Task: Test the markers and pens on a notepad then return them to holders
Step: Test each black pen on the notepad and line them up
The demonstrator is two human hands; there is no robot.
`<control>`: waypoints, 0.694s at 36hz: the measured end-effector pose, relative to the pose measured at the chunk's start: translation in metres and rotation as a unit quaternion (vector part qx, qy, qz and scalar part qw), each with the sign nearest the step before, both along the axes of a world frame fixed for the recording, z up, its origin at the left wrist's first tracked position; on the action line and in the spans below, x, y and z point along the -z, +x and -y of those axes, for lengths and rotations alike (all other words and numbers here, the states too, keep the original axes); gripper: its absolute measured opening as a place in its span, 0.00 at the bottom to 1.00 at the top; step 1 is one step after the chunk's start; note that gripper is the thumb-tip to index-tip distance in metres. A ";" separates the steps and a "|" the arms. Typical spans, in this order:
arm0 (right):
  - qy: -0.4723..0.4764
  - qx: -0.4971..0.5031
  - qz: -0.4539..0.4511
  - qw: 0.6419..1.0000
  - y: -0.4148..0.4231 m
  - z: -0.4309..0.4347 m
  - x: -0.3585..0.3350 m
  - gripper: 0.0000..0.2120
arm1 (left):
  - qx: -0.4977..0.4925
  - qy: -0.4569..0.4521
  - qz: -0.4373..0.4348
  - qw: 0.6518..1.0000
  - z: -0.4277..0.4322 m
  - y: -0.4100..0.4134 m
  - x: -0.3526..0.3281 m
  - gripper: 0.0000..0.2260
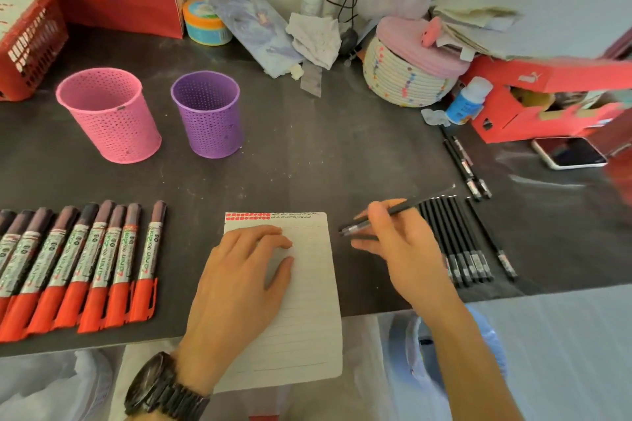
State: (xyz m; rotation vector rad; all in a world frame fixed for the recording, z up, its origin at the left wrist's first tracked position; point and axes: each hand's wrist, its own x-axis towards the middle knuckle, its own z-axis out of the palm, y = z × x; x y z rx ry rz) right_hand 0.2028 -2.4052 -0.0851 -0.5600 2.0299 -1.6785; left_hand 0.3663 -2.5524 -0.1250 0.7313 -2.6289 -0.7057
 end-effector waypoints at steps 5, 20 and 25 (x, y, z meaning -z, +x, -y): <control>0.141 0.057 -0.068 0.986 -0.062 -0.066 -0.035 0.14 | 0.001 0.005 0.011 1.000 0.000 0.000 -0.001 0.17; 0.503 0.113 -0.161 0.842 -0.121 -0.150 -0.037 0.22 | -0.001 -0.031 -0.017 0.999 0.001 -0.001 0.005 0.12; 0.494 0.110 -0.156 0.848 -0.118 -0.149 -0.024 0.21 | -0.003 -0.033 -0.018 0.999 0.001 -0.002 0.008 0.11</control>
